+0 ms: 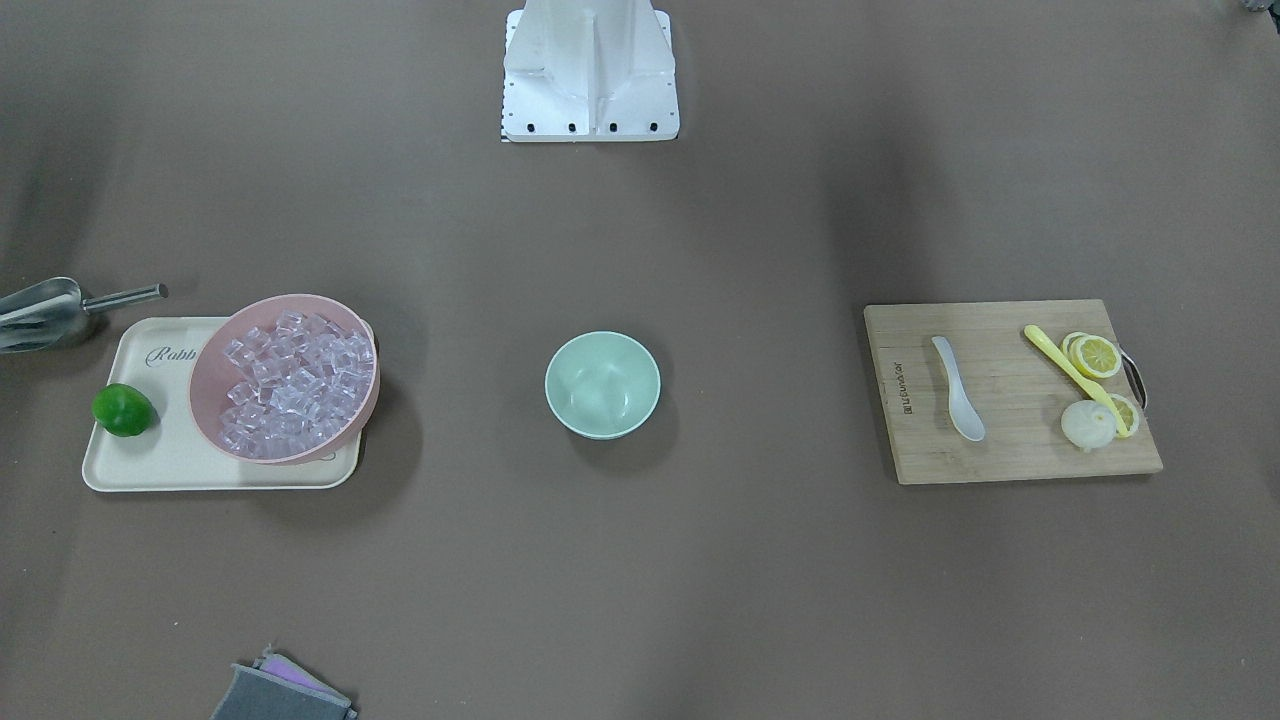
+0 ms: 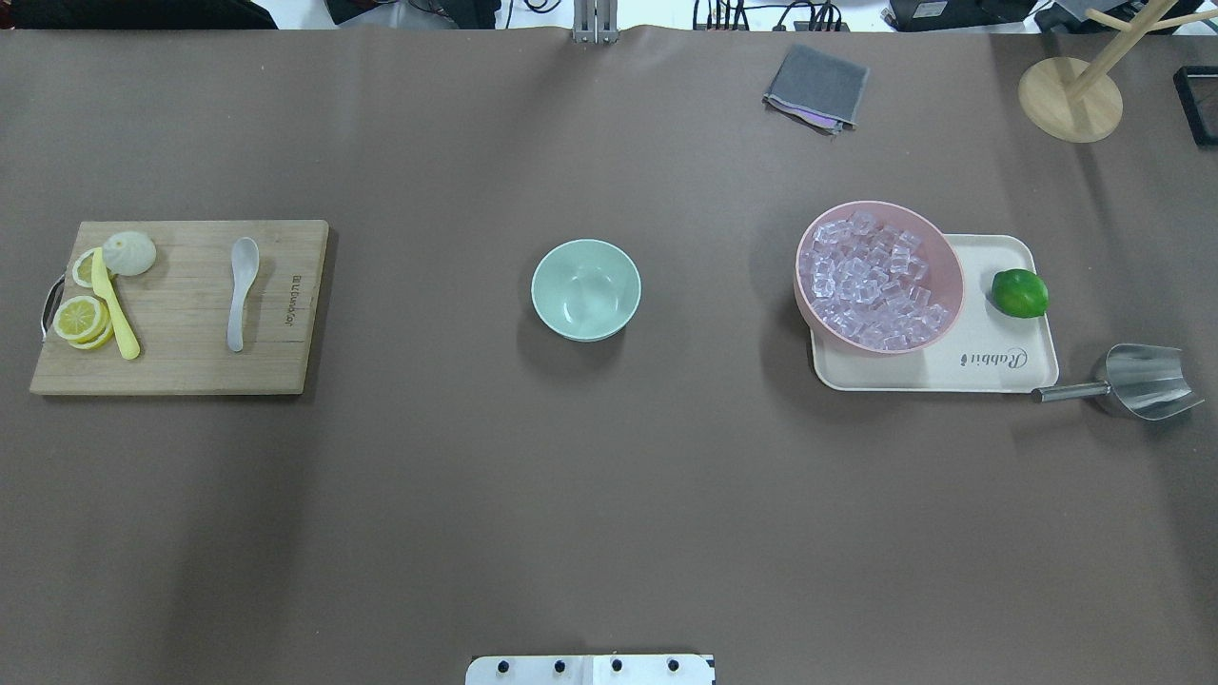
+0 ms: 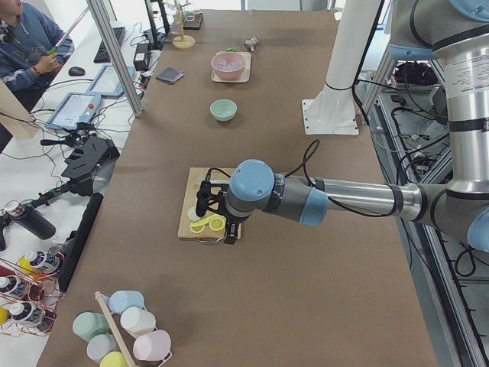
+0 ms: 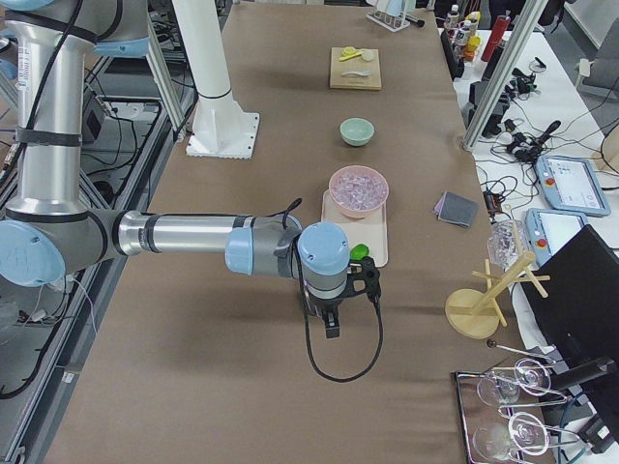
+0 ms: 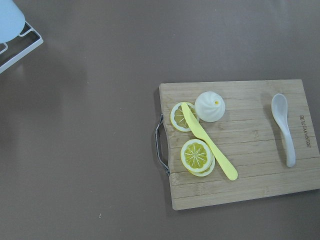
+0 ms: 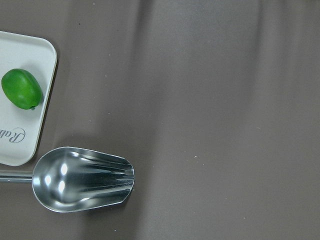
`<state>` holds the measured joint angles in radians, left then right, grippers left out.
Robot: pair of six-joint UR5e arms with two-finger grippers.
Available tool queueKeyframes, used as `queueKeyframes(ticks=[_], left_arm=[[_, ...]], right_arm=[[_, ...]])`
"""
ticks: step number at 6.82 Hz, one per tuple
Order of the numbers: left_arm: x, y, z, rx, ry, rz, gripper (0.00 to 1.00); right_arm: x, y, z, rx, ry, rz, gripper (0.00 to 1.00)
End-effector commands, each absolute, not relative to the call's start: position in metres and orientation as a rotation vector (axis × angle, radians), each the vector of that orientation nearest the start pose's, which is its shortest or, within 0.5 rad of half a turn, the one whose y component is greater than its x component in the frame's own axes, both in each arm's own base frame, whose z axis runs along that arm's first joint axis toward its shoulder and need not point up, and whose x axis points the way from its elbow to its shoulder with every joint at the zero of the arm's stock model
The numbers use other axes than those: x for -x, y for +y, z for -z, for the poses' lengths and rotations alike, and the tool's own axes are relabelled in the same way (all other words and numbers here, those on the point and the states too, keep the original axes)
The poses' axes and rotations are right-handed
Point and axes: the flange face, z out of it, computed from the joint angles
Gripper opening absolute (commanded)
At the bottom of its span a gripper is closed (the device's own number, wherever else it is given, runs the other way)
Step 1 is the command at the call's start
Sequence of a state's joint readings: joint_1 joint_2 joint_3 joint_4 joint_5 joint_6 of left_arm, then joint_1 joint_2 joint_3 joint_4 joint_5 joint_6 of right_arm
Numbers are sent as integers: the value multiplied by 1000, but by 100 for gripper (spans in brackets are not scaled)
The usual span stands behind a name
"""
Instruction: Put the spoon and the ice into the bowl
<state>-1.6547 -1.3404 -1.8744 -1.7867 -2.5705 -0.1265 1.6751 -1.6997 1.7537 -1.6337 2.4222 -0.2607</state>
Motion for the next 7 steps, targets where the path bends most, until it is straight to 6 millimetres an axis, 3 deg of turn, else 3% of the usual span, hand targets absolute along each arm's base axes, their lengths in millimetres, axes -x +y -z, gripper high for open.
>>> queueKeyframes(ticks=[1,2,4,6,7], left_arm=[[84,-394,-569,-258,1002,40,98],[85,-393,-563,-283,1001,24,98],[81,-372,-585,-320,1001,-3,98],[76,-345,-593,-395,1001,-52,98],[76,-342,-594,-391,1006,-44,98]], right_arm=[[-103,-428,-629,-146,-840,143,100],[-103,-428,-629,-146,-840,142,100],[-104,-429,-627,-151,-839,144,100],[-103,-428,-628,-150,-840,143,100],[-103,-428,-628,-151,-840,145,100]])
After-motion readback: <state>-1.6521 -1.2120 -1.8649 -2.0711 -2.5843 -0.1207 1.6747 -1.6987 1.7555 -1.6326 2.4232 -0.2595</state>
